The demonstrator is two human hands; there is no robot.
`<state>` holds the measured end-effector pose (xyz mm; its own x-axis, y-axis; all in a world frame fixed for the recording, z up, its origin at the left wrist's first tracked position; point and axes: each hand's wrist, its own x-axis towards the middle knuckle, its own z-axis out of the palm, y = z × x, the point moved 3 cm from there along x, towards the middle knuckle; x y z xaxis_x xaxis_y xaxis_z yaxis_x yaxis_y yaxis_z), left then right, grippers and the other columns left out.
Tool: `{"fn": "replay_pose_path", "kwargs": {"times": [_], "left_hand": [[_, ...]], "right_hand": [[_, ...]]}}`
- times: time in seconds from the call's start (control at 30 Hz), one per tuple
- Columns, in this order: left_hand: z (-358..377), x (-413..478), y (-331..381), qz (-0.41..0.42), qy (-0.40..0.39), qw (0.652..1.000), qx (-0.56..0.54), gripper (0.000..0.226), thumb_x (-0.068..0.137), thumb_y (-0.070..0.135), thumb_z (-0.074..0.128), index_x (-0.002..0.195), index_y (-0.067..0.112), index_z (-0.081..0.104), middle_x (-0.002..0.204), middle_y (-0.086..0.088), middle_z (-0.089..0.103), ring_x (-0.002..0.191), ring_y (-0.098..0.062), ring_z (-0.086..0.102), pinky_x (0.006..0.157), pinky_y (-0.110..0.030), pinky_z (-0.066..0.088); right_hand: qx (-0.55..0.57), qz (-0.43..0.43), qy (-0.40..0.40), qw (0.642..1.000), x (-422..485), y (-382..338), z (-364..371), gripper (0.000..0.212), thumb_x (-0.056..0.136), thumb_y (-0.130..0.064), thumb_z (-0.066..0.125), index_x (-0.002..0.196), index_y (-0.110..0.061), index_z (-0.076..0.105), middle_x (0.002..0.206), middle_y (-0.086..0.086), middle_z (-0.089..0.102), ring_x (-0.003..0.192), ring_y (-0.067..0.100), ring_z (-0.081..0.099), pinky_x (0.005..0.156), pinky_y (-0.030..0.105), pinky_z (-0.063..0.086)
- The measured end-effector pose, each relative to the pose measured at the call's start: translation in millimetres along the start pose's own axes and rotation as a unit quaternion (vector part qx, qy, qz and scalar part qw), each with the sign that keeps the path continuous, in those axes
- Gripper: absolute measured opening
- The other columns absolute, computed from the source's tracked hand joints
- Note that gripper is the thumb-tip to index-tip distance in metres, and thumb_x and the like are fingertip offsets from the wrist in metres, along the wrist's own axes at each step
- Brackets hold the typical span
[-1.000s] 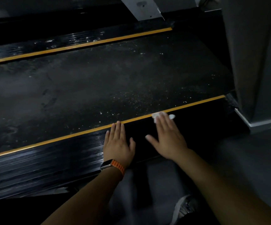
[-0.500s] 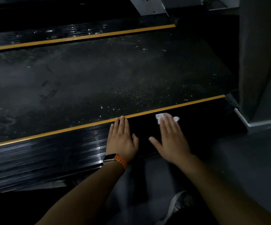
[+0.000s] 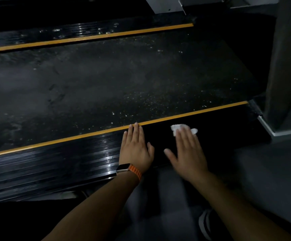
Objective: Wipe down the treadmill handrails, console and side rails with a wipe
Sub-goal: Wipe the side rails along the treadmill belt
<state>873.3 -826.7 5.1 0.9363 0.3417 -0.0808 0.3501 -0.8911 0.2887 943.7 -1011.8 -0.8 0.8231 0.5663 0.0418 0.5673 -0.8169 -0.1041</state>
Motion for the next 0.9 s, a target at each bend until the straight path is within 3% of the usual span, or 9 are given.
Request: {"fn": "replay_pose_path", "kwargs": {"times": [0.13, 0.2, 0.3, 0.4, 0.53, 0.63, 0.8, 0.9], "left_hand": [[2, 0, 0, 0.000, -0.003, 1.000, 0.003, 0.077, 0.099, 0.049, 0.013, 0.162, 0.007, 0.014, 0.171, -0.012, 0.007, 0.159, -0.023, -0.001, 0.130, -0.042, 0.006], [2, 0, 0, -0.003, -0.006, 1.000, 0.002, 0.077, 0.098, 0.050, 0.013, 0.163, 0.008, 0.013, 0.172, -0.010, 0.005, 0.159, -0.022, -0.003, 0.130, -0.042, 0.005], [0, 0, 1, -0.007, -0.003, 1.000, -0.002, 0.078, 0.097, 0.050, 0.012, 0.163, 0.008, 0.013, 0.172, -0.010, 0.005, 0.159, -0.022, -0.002, 0.130, -0.041, 0.003], [0, 0, 1, -0.008, -0.004, 1.000, -0.001, 0.077, 0.097, 0.049, 0.014, 0.163, 0.008, 0.014, 0.172, -0.010, 0.006, 0.159, -0.022, -0.002, 0.130, -0.041, 0.003], [-1, -1, 3, -0.011, 0.009, 1.000, 0.006, 0.077, 0.098, 0.047, 0.019, 0.162, 0.006, 0.019, 0.171, -0.011, 0.011, 0.159, -0.023, 0.002, 0.130, -0.041, 0.005], [-1, -1, 4, -0.011, 0.003, 1.000, 0.004, 0.075, 0.099, 0.047, 0.020, 0.162, 0.007, 0.017, 0.171, -0.011, 0.010, 0.159, -0.022, 0.001, 0.130, -0.041, 0.004], [-2, -1, 3, -0.015, 0.004, 1.000, 0.003, 0.075, 0.099, 0.048, 0.020, 0.163, 0.008, 0.017, 0.172, -0.009, 0.009, 0.159, -0.021, 0.001, 0.130, -0.040, 0.004], [-2, -1, 4, -0.015, 0.005, 1.000, 0.003, 0.075, 0.099, 0.048, 0.020, 0.163, 0.009, 0.017, 0.172, -0.009, 0.008, 0.159, -0.021, 0.001, 0.130, -0.040, 0.005]], "right_hand": [[-0.006, -0.083, 0.003, 0.996, -8, -8, 6, 0.086, 0.103, -0.068, 0.028, 0.163, -0.007, 0.029, 0.173, 0.013, 0.018, 0.161, 0.024, 0.012, 0.128, 0.049, 0.024], [-0.008, -0.042, 0.017, 0.999, -8, 23, 3, 0.083, 0.104, -0.066, 0.025, 0.161, -0.006, 0.035, 0.171, 0.013, 0.024, 0.160, 0.026, 0.018, 0.126, 0.051, 0.028], [-0.014, 0.047, 0.011, 0.999, -13, 70, -3, 0.086, 0.104, -0.068, 0.013, 0.163, -0.007, 0.029, 0.172, 0.013, 0.018, 0.161, 0.026, 0.012, 0.129, 0.051, 0.020], [0.005, 0.084, 0.037, 0.996, -15, 57, -1, 0.084, 0.105, -0.065, 0.016, 0.162, -0.005, 0.030, 0.171, 0.016, 0.020, 0.161, 0.029, 0.013, 0.129, 0.053, 0.018], [0.023, -0.019, 0.068, 0.997, -26, -8, 15, 0.081, 0.104, -0.062, 0.033, 0.161, -0.004, 0.034, 0.171, 0.016, 0.024, 0.160, 0.029, 0.016, 0.127, 0.053, 0.022], [0.013, -0.058, 0.067, 0.996, -27, 3, 15, 0.078, 0.105, -0.062, 0.033, 0.161, -0.008, 0.035, 0.171, 0.011, 0.025, 0.160, 0.025, 0.016, 0.126, 0.052, 0.026], [0.014, 0.065, 0.098, 0.993, -33, 70, 6, 0.076, 0.108, -0.059, 0.025, 0.159, -0.004, 0.036, 0.170, 0.016, 0.027, 0.160, 0.029, 0.019, 0.126, 0.056, 0.024], [0.034, 0.070, 0.121, 0.990, -37, 46, 7, 0.076, 0.107, -0.057, 0.032, 0.158, -0.001, 0.037, 0.169, 0.020, 0.027, 0.159, 0.033, 0.020, 0.126, 0.056, 0.023]]}}
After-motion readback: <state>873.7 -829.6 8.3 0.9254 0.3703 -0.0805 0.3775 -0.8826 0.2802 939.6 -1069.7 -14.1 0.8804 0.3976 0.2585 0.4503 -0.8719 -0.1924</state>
